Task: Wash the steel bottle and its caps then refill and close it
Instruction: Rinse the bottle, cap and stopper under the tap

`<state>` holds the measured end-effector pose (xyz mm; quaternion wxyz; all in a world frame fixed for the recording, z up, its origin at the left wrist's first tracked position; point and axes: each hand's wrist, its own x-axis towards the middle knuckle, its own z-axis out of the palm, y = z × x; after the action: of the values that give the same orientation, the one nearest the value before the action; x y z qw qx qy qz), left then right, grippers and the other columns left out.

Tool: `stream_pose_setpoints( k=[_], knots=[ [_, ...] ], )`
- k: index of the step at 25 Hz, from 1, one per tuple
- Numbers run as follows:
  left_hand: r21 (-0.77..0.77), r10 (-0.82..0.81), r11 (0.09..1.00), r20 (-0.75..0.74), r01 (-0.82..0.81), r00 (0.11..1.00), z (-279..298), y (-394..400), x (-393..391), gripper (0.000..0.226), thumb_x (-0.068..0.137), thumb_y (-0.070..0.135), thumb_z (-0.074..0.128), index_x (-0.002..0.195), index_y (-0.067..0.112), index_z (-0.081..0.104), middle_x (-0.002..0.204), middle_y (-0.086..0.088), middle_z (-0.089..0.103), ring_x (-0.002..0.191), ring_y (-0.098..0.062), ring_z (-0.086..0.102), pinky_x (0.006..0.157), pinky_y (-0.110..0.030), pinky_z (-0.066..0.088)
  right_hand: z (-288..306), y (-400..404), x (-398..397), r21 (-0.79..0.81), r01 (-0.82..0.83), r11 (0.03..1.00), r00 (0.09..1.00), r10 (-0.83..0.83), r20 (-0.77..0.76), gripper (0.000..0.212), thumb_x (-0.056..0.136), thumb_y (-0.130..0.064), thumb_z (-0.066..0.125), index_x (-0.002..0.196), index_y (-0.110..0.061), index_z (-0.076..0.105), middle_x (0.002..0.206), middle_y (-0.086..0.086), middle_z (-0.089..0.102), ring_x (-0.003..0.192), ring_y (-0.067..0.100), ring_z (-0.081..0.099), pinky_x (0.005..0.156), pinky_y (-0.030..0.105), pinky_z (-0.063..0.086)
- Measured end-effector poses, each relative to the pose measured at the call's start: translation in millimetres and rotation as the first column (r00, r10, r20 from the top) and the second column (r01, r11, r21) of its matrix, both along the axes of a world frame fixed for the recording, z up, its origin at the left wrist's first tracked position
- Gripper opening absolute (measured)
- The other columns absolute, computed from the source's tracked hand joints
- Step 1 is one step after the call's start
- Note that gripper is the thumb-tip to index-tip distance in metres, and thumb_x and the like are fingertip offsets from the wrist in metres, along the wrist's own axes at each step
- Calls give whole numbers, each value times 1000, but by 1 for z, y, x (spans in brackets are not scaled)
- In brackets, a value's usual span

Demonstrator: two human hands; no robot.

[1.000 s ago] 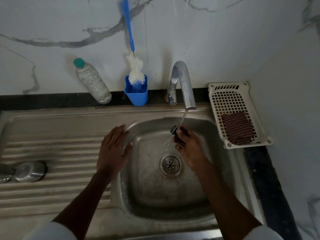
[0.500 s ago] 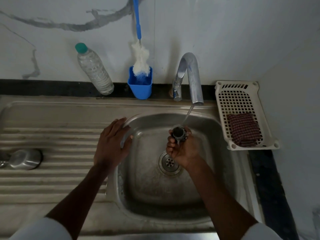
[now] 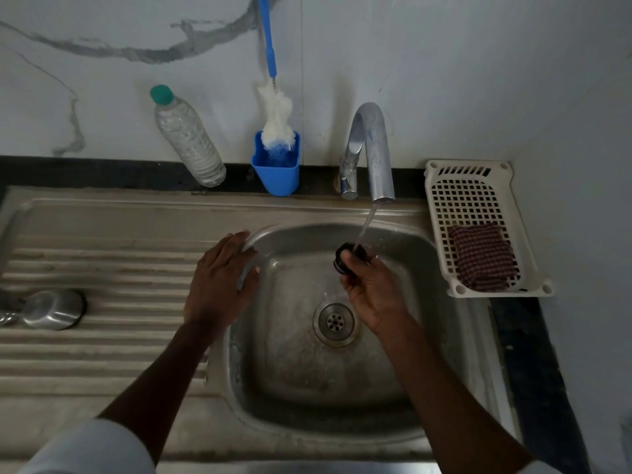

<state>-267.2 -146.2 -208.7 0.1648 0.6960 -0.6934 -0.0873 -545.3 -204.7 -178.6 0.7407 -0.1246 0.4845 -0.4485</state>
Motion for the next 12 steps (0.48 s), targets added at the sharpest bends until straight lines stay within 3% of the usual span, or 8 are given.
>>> stream_pose_setpoints(
  k=[2,3,6,9,11,12],
  knots=[
    [-6,-1,1000,1,1,1000,-1,-1,1,48,96,40,54,137,19,66,161,-4,46,148,-29,43,117,-51,40,-2,-3,-2,-215,-141,966,899,34,-437,53,73,5,84,118,-18,69,116,3,73,108,17,69,79,24,58],
    [-6,1,1000,0,-1,1000,-1,-1,1,47,96,40,55,136,19,67,161,-4,46,148,-30,44,117,-51,40,1,-3,-3,-292,-217,931,834,22,-551,58,73,7,83,123,-19,68,120,1,73,112,13,68,84,25,59],
    [4,0,1000,15,-1,1000,-1,-1,1,47,96,40,54,136,20,67,162,-4,46,148,-30,43,119,-50,38,15,-4,-3,-342,-182,922,849,-28,-528,50,83,-4,81,129,-19,67,111,-6,75,100,3,71,77,21,58],
    [28,14,999,30,-15,999,2,0,0,49,95,42,51,138,23,65,163,-2,43,150,-27,39,122,-44,33,18,0,2,-284,-210,936,825,14,-564,28,88,-25,80,115,-21,71,95,-5,77,83,0,70,68,19,51],
    [40,20,999,40,-22,999,3,0,-1,49,95,41,52,139,23,65,164,-2,42,151,-26,38,122,-43,32,16,3,-5,-266,-362,893,654,40,-756,41,79,-28,88,116,-27,71,104,-8,73,91,1,67,76,16,51],
    [43,20,999,40,-21,999,3,0,-1,48,95,41,53,138,23,65,164,-2,42,151,-27,38,121,-44,33,13,1,-11,-256,-479,840,491,15,-871,51,73,-27,91,118,-31,69,112,-9,68,99,3,62,82,17,50]
  ],
)
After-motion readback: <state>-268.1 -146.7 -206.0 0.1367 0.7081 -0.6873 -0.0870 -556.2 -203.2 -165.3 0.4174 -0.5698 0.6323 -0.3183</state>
